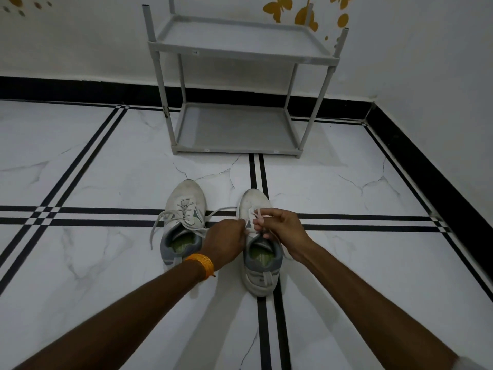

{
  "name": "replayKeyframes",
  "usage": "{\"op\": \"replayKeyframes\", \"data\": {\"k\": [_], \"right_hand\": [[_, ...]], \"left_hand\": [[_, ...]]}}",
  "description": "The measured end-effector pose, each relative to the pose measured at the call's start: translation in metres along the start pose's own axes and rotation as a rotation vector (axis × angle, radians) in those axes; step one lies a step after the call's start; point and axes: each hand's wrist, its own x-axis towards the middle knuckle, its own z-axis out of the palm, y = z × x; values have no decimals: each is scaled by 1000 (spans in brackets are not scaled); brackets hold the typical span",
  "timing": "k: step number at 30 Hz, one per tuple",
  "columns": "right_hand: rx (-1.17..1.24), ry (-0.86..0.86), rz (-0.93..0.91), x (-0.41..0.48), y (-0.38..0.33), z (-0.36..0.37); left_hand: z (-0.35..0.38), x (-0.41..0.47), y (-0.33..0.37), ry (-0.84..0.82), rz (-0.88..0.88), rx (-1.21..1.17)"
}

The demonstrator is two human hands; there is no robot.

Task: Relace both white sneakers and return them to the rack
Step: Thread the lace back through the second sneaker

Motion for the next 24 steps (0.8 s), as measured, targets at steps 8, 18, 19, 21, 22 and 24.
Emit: {"op": "replayKeyframes", "data": {"k": [8, 18, 19, 21, 22, 24], "right_hand": [[-160, 170, -133, 6, 6, 5], [-20, -99, -16, -8, -11, -10], [-33, -97, -20, -9, -11, -9], [-54, -88, -26, -8, -10, -8], [-58, -87, -31, -8, -9, -8], [-65, -97, -45, -8, -8, -9]], "left_hand": [[-19, 15, 6, -70, -472, -1126], [-1, 17, 25, 168, -161, -896], [2, 17, 25, 191, -86, -774], [6, 15, 27, 203, 7, -622], [7, 15, 28, 205, -10, -621], [3, 17, 28, 185, -142, -780]]}}
